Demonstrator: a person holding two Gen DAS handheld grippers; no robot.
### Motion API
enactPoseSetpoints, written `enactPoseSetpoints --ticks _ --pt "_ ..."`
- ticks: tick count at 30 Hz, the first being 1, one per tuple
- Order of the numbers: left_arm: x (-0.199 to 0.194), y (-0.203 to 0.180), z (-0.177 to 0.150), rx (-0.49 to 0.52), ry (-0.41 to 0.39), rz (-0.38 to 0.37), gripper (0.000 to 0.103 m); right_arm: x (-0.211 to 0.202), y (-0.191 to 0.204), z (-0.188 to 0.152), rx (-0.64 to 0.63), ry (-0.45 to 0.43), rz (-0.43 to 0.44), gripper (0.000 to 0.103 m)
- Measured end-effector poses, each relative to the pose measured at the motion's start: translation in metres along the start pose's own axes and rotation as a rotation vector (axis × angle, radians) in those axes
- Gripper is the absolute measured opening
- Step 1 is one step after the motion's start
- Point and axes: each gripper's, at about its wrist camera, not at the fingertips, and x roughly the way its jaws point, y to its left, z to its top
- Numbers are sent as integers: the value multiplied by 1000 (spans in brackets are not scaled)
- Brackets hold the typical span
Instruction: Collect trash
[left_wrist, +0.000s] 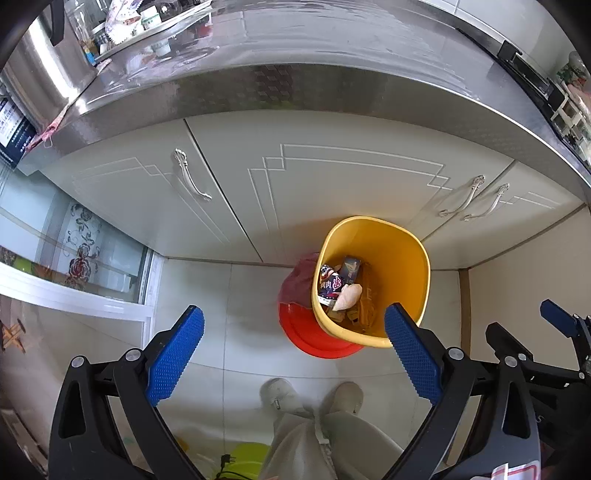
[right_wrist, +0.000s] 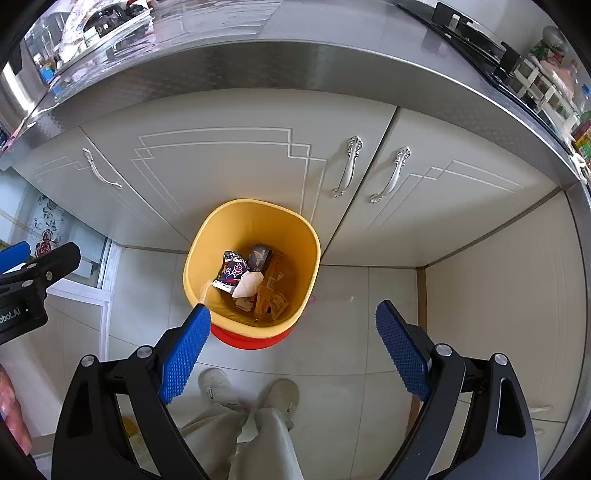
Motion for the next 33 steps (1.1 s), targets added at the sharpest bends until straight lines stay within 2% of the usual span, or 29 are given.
enactPoseSetpoints --ticks 5,13,33 --pt "-1 -1 -3 -3 6 -21 97 1 -1 0 0 3 5 91" --pt "-6 -10 -7 38 -18 14 98 2 -4 -1 2 11 14 91" --pt "-6 -8 -13 20 -2 23 98 0 -1 -3 -1 13 17 91"
